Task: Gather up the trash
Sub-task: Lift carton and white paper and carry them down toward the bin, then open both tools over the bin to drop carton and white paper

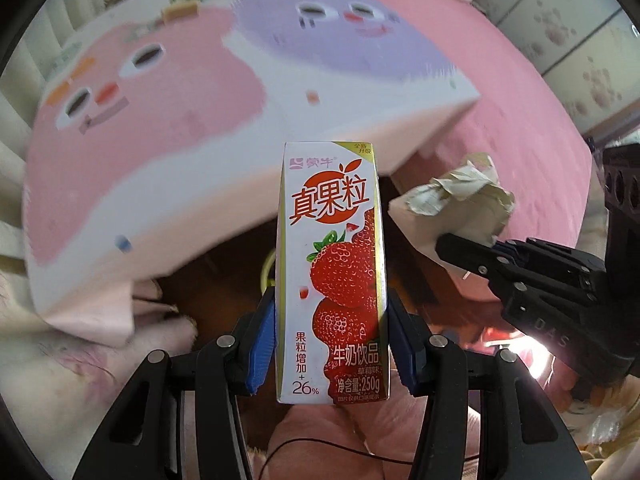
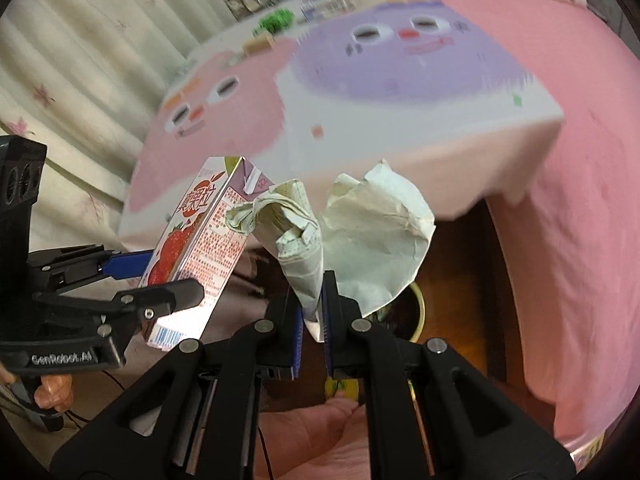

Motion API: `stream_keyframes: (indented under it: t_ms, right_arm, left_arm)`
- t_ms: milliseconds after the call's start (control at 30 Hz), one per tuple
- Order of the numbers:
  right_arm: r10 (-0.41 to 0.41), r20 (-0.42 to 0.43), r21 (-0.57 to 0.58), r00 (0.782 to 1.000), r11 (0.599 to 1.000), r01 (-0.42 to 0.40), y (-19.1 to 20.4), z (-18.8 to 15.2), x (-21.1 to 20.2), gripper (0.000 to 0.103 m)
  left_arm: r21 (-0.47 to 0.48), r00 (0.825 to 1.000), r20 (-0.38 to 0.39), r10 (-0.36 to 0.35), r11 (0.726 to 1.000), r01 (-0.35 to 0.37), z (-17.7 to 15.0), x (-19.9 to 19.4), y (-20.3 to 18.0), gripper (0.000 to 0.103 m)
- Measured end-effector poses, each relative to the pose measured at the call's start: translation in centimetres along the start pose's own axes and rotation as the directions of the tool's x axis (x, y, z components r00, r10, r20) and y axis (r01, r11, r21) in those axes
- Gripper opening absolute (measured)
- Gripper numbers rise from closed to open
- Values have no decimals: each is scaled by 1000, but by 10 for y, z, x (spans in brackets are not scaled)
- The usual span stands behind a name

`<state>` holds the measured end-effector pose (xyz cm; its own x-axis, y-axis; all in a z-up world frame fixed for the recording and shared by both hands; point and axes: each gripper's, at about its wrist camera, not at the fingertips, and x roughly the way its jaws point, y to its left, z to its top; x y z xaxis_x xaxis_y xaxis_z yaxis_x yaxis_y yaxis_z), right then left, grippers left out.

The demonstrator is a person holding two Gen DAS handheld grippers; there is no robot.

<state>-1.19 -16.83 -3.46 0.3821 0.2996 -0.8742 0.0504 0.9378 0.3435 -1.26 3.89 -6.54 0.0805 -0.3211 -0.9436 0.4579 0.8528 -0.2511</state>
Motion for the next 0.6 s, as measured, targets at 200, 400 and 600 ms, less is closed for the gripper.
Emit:
stream_keyframes:
  t_ms: [200, 400, 600]
  right_arm:
    - [-41, -75, 94, 996, 994, 48, -29, -40, 53, 6]
    - [-54, -122, 173, 991, 982, 74, -62, -73, 117, 6]
    - [-43, -161, 184, 986, 980, 73, -92, -106, 194, 6]
  left_arm:
    - [16, 997, -71, 26, 1000, -25, -28, 64, -5, 51]
    - [19, 989, -130, 66, 998, -64, -44, 153, 0, 51]
    - [-8, 985, -154, 77, 997, -79, -54, 242, 20, 51]
